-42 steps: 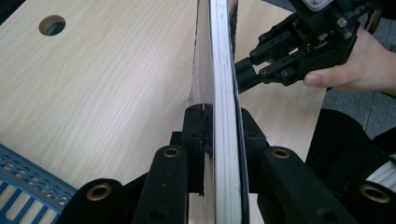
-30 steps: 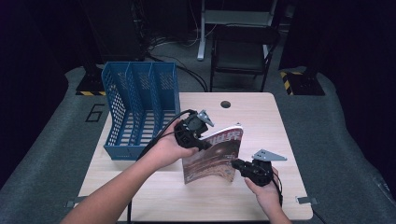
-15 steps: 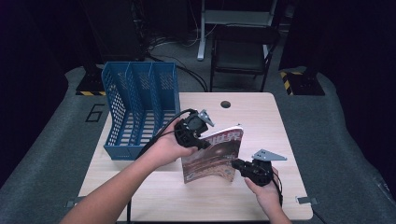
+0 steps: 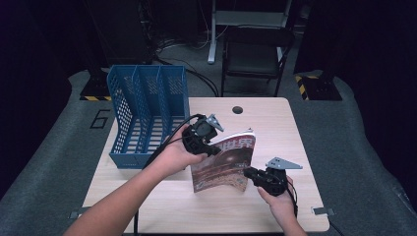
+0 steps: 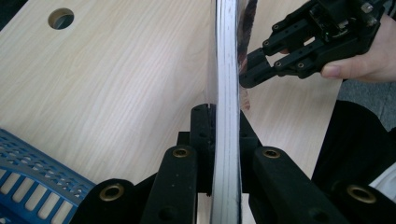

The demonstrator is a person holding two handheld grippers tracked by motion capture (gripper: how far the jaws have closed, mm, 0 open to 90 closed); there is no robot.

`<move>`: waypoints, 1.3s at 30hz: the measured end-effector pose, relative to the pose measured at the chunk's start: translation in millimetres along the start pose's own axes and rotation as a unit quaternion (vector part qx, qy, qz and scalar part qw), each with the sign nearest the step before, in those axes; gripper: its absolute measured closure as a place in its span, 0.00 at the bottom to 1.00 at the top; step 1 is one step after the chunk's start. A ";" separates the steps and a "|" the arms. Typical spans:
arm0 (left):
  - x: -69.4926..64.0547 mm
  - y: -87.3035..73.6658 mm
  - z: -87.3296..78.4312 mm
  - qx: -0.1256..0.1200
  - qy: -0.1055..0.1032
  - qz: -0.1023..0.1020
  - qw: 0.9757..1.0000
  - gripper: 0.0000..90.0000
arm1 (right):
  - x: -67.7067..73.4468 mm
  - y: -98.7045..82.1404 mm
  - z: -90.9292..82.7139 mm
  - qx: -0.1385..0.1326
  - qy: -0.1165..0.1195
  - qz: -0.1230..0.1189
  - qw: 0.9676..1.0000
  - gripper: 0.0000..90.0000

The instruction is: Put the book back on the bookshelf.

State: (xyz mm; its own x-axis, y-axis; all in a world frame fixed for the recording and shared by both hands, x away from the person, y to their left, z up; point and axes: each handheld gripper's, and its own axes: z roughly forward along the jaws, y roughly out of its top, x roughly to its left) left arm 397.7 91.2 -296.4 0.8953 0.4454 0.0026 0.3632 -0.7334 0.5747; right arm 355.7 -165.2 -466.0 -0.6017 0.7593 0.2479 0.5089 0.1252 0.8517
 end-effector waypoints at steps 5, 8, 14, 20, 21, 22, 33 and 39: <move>0.4 0.0 0.8 -0.004 0.007 -0.012 1.000 0.93 | -0.6 -0.1 -0.1 0.001 0.002 0.003 1.000 0.85; 1.4 0.1 0.6 -0.003 0.009 -0.014 1.000 0.93 | -0.8 0.0 0.0 0.001 0.002 0.004 1.000 0.85; 2.1 0.1 1.0 -0.005 0.010 -0.027 1.000 0.93 | -0.8 0.0 0.0 0.001 0.002 0.004 1.000 0.85; 2.5 0.8 1.0 -0.002 0.014 -0.039 0.999 0.93 | -0.1 0.1 0.0 0.001 0.002 0.006 1.000 0.85; 2.5 1.0 1.1 -0.002 0.014 -0.040 0.999 0.93 | -0.4 0.1 0.2 -0.001 0.004 0.005 1.000 0.85; 2.6 1.2 1.1 -0.002 0.015 -0.039 0.999 0.93 | -0.5 0.1 0.1 0.000 0.003 0.005 1.000 0.85; 1.4 4.8 1.5 -0.004 0.023 -0.029 0.999 0.93 | -1.5 -1.1 1.8 0.000 0.003 0.010 1.000 0.75; 3.6 6.1 -1.8 -0.014 0.026 -0.030 0.999 0.93 | -4.9 -2.1 1.4 -0.003 -0.004 0.025 1.000 0.66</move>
State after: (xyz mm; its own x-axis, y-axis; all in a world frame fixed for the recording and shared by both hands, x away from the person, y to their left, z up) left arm 402.7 89.2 -291.4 0.8572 0.5149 0.0105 0.4073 -0.6903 0.5980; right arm 358.4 -168.3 -469.7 -0.5699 0.7700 0.2869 0.5348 0.0825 0.8409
